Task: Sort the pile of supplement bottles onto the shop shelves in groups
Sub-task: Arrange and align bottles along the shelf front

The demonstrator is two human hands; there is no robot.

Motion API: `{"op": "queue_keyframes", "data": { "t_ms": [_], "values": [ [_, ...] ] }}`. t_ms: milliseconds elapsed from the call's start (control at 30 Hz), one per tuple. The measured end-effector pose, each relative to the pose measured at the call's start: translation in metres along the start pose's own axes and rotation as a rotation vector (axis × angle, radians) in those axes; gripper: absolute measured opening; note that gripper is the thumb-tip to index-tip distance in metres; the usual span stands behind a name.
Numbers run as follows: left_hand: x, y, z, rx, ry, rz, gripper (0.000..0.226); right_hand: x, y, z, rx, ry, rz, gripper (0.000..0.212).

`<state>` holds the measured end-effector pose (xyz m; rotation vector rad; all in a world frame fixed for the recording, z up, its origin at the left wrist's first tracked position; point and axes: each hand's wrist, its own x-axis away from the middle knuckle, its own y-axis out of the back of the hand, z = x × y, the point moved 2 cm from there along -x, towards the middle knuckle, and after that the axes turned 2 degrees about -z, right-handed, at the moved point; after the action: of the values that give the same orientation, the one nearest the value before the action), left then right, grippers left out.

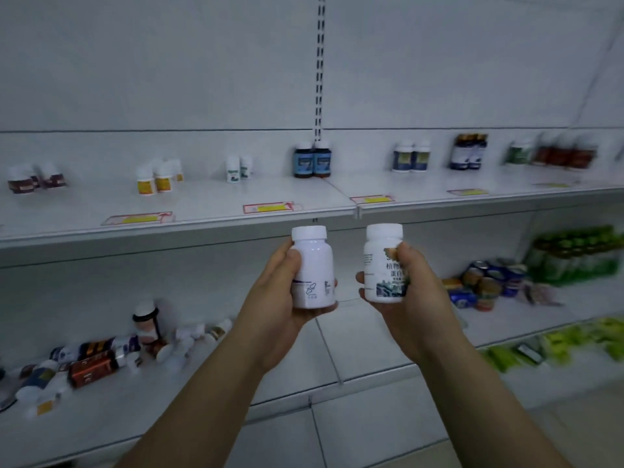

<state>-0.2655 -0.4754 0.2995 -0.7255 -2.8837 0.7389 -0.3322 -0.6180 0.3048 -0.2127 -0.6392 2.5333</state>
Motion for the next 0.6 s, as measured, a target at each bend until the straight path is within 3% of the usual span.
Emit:
{"op": "queue_keyframes", "data": {
  "t_ms": [367,600],
  "values": [
    [-0.024,-0.186,0.072,0.148,0.159,0.312,0.035,0.0,0.156,0.112,0.108,0.224,-0.247,0.02],
    [-0.062,-0.25,0.103,0.148,0.211,0.411,0.035,-0.029,0.21,0.149,0.032,0.259,-0.344,0.026]
  ]
}}
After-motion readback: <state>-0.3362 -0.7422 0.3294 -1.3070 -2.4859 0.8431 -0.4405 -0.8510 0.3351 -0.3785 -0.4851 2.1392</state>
